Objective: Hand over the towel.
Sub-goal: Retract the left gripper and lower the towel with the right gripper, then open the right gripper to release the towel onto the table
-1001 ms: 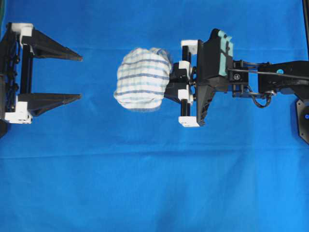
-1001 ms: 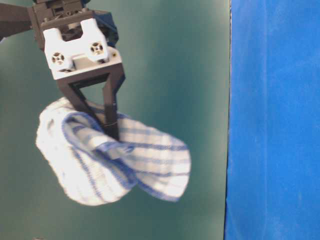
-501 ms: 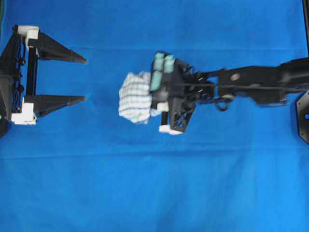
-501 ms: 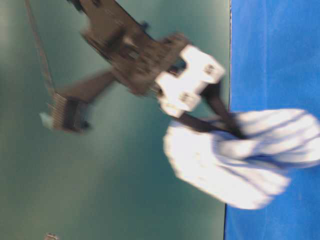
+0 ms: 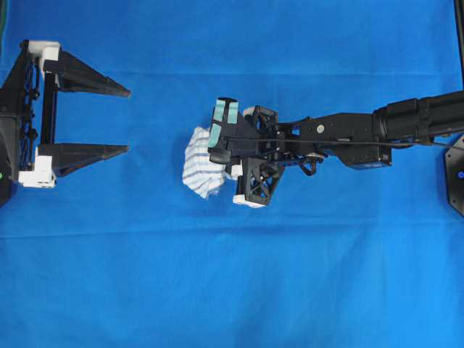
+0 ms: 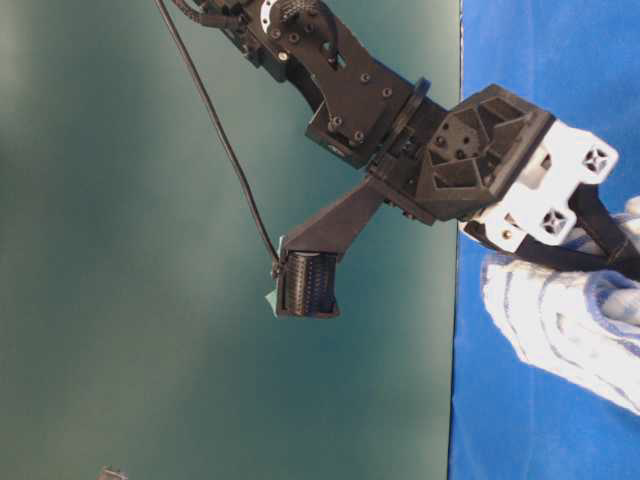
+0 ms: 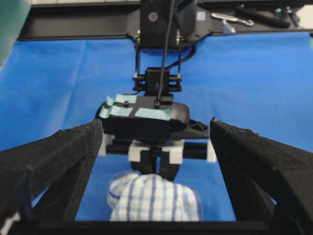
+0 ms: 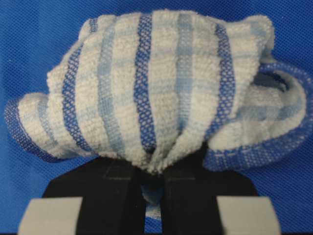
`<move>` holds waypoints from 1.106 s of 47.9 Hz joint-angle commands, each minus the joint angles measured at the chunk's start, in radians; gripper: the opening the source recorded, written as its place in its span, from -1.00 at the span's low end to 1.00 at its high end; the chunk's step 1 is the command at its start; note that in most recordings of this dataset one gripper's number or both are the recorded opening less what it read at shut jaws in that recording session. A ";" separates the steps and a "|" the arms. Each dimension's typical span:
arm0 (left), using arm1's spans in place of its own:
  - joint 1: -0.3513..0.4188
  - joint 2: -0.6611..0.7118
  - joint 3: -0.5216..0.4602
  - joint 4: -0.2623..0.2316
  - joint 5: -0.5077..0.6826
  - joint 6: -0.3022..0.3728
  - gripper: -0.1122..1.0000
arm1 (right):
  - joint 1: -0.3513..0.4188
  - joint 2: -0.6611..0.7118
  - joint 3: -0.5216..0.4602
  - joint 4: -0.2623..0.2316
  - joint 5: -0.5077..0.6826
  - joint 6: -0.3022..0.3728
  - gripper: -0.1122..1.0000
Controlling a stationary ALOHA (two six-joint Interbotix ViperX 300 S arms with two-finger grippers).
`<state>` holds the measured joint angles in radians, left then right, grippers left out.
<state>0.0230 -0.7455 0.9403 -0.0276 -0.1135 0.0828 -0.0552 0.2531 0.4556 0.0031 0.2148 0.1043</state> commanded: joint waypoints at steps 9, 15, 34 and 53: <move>-0.002 0.003 -0.011 0.000 -0.011 -0.002 0.88 | -0.003 -0.018 -0.020 0.002 0.003 0.006 -0.69; -0.002 0.005 -0.009 0.000 -0.011 -0.002 0.88 | -0.003 -0.020 -0.020 0.002 0.000 0.006 -0.31; -0.002 0.005 -0.006 -0.002 -0.011 -0.002 0.88 | -0.002 -0.184 0.028 -0.005 0.012 0.006 0.42; -0.002 0.003 -0.005 -0.002 -0.012 -0.002 0.88 | -0.002 -0.511 0.109 -0.077 -0.097 0.002 0.42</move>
<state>0.0215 -0.7394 0.9449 -0.0276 -0.1150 0.0828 -0.0583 -0.1948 0.5630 -0.0598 0.1534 0.1089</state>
